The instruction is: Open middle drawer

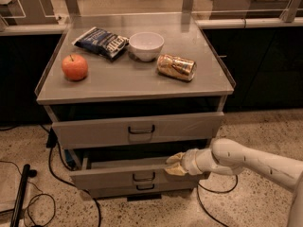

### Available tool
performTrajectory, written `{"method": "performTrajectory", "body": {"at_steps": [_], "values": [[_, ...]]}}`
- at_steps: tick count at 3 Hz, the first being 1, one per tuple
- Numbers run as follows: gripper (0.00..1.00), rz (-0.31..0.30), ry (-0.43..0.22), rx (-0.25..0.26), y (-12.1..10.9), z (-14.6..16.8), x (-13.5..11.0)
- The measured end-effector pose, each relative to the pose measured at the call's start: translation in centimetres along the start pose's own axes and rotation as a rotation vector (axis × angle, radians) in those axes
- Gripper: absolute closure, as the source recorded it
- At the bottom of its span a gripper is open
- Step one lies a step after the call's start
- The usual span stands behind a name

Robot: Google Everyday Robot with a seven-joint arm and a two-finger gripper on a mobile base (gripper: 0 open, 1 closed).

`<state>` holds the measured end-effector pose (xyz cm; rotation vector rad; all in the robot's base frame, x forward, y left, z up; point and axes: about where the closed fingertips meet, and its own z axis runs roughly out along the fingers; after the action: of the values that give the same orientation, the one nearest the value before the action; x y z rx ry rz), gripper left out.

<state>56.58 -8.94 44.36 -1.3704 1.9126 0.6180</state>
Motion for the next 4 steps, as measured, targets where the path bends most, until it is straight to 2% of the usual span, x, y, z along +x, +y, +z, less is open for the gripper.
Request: {"method": "performTrajectory", "body": {"at_steps": [2, 3, 4], "values": [[0.17, 0.011, 0.005, -0.007, 0.8, 0.1, 1.0], [0.0, 0.036, 0.007, -0.014, 2.7, -0.1, 3.0], [0.0, 0.036, 0.007, -0.014, 2.8, -0.4, 2.6]]}}
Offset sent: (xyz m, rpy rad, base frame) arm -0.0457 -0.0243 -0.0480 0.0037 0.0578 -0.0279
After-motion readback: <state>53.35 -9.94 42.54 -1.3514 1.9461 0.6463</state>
